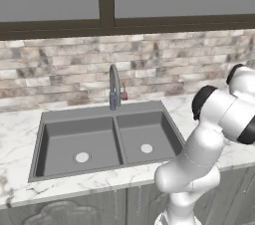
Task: Dump the lemon from the pot into the sink. Then turn on the water and wash the lemon. Then turn off the water and put the lemon back in the pot.
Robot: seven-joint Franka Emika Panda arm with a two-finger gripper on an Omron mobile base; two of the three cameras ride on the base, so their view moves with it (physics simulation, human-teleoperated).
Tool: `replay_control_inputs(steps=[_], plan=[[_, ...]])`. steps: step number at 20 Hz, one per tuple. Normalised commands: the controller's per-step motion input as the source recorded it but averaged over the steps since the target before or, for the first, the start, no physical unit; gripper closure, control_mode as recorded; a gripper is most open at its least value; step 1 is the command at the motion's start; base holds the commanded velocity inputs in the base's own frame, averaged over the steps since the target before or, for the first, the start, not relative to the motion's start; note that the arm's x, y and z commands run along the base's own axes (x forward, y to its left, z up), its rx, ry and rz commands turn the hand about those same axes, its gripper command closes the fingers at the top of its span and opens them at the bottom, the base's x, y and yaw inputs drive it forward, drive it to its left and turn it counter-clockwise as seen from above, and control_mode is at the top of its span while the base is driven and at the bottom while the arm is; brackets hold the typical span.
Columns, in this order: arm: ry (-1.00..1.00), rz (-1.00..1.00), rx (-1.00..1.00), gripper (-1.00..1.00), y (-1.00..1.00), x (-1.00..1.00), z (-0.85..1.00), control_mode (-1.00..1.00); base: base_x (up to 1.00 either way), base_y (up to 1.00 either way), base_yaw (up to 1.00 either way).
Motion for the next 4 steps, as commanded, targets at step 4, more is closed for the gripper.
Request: replay_control_inputs(steps=[4], plan=[[0.00,-0.04,0.00,-1.00,0.37,-0.04,0.57,-1.00,0.00,0.00,0.00]])
